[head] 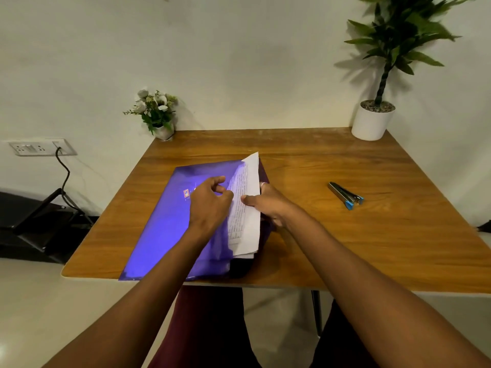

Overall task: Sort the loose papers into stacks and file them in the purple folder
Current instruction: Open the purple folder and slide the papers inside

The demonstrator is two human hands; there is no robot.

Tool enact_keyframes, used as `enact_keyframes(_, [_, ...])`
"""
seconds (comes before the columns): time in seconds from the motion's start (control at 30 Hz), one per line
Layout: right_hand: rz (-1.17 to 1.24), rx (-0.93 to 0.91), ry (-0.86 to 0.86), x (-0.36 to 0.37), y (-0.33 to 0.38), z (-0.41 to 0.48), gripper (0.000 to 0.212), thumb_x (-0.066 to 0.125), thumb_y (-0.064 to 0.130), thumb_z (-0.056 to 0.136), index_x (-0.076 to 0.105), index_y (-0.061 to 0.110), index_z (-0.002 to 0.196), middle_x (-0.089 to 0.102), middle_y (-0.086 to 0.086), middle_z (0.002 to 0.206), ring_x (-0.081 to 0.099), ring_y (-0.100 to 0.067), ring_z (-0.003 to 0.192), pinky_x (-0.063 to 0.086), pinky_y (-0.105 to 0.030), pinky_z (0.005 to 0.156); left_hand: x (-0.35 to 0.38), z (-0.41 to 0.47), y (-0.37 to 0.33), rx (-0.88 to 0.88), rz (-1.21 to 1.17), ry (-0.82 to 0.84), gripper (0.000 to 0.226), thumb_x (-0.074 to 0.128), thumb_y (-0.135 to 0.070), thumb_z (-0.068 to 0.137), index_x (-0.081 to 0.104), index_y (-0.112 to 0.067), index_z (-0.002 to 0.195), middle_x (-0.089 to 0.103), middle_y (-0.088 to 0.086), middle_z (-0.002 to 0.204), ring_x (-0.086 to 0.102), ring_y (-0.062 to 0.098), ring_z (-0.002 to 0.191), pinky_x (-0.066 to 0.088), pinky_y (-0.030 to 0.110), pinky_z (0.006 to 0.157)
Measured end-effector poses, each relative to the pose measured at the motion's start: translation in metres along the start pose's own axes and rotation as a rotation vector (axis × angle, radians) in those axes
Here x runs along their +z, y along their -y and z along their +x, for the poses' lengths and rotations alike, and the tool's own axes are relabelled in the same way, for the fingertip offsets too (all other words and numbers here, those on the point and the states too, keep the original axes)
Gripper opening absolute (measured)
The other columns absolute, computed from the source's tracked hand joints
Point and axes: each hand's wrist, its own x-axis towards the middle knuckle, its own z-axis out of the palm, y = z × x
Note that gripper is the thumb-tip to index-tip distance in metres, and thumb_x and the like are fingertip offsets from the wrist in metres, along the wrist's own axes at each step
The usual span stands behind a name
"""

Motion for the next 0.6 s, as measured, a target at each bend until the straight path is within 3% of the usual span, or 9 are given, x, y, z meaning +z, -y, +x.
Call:
enact_keyframes(0.1, [-0.133, -0.077, -0.109, 0.022, -0.006, -0.002, 0.041, 0.058, 0.029, 0.101, 0.048, 0.020, 0.140, 0.065, -0.004, 0.132, 0.068, -0.022, 0.106, 0.059, -0.044, 0.089, -0.002, 0.002, 0.001, 0.013, 0.009, 0.008, 0.040, 0.066, -0.014, 0.086, 0.066, -0.017, 0.125, 0.069, -0.003, 0.102, 0.062, 0.011, 0.086, 0.037, 0.007, 0.066])
enact_keyframes(0.2, [-0.329, -0.149, -0.185, 0.034, -0.016, -0.004, 0.046, 0.040, 0.026, 0.106, 0.037, 0.023, 0.152, 0.061, -0.007, 0.134, 0.061, -0.032, 0.119, 0.048, -0.050, 0.102, -0.002, 0.003, 0.001, 0.013, -0.007, 0.016, 0.040, 0.065, -0.013, 0.084, 0.069, -0.018, 0.124, 0.070, -0.004, 0.100, 0.063, 0.011, 0.083, 0.040, 0.008, 0.066])
enact_keyframes(0.27, [-0.226, -0.188, -0.103, 0.044, -0.018, -0.005, 0.041, 0.034, 0.015, 0.105, 0.049, 0.024, 0.143, 0.069, -0.012, 0.101, 0.070, -0.033, 0.085, 0.058, -0.048, 0.082, 0.000, 0.003, 0.001, 0.012, -0.002, 0.026, 0.040, 0.066, -0.013, 0.085, 0.071, -0.018, 0.124, 0.070, -0.004, 0.100, 0.063, 0.012, 0.083, 0.042, 0.015, 0.069])
enact_keyframes(0.3, [-0.175, -0.194, -0.057, 0.049, -0.017, -0.006, 0.043, 0.034, 0.010, 0.104, 0.055, 0.023, 0.139, 0.067, -0.010, 0.087, 0.066, -0.027, 0.069, 0.058, -0.037, 0.068, 0.001, 0.003, 0.001, 0.005, 0.002, 0.033, 0.039, 0.067, -0.014, 0.085, 0.072, -0.017, 0.123, 0.070, -0.005, 0.099, 0.064, 0.012, 0.087, 0.041, 0.016, 0.072])
enact_keyframes(0.33, [-0.177, -0.209, -0.047, 0.051, -0.015, -0.006, 0.046, 0.035, 0.005, 0.102, 0.060, 0.023, 0.136, 0.065, -0.006, 0.082, 0.062, -0.019, 0.066, 0.053, -0.027, 0.060, 0.002, 0.003, 0.001, -0.004, -0.001, 0.039, 0.038, 0.069, -0.015, 0.086, 0.072, -0.016, 0.123, 0.070, -0.005, 0.099, 0.066, 0.011, 0.092, 0.041, 0.016, 0.075])
enact_keyframes(0.4, [-0.281, -0.233, -0.060, 0.052, -0.009, -0.005, 0.044, 0.041, 0.003, 0.096, 0.067, 0.020, 0.127, 0.072, -0.001, 0.093, 0.065, -0.013, 0.080, 0.048, -0.020, 0.063, 0.003, 0.003, 0.002, -0.023, -0.010, 0.053, 0.038, 0.070, -0.015, 0.085, 0.073, -0.015, 0.123, 0.073, -0.004, 0.102, 0.067, 0.008, 0.100, 0.042, 0.015, 0.081])
enact_keyframes(0.5, [-0.402, -0.245, -0.083, 0.049, -0.006, -0.001, 0.027, 0.047, 0.006, 0.093, 0.072, 0.006, 0.103, 0.073, -0.010, 0.098, 0.066, -0.021, 0.088, 0.052, -0.039, 0.072, 0.003, 0.003, -0.001, -0.046, -0.027, 0.071, 0.039, 0.069, -0.014, 0.083, 0.074, -0.015, 0.122, 0.075, -0.003, 0.100, 0.068, 0.010, 0.093, 0.049, 0.021, 0.082])
enact_keyframes(0.53, [-0.433, -0.261, -0.139, 0.046, -0.009, 0.001, 0.025, 0.050, 0.007, 0.093, 0.072, 0.005, 0.105, 0.069, -0.012, 0.100, 0.064, -0.022, 0.090, 0.050, -0.041, 0.074, 0.004, 0.003, -0.001, -0.047, -0.037, 0.077, 0.038, 0.069, -0.014, 0.084, 0.074, -0.016, 0.121, 0.075, -0.003, 0.097, 0.071, 0.015, 0.091, 0.052, 0.024, 0.081])
enact_keyframes(0.6, [-0.532, -0.291, -0.339, 0.032, -0.013, -0.001, 0.035, 0.057, 0.013, 0.094, 0.067, 0.016, 0.127, 0.060, -0.010, 0.118, 0.057, -0.024, 0.109, 0.047, -0.039, 0.092, 0.008, 0.003, -0.001, -0.062, -0.070, 0.091, 0.037, 0.067, -0.013, 0.085, 0.074, -0.015, 0.121, 0.076, 0.000, 0.099, 0.073, 0.027, 0.094, 0.057, 0.035, 0.082])
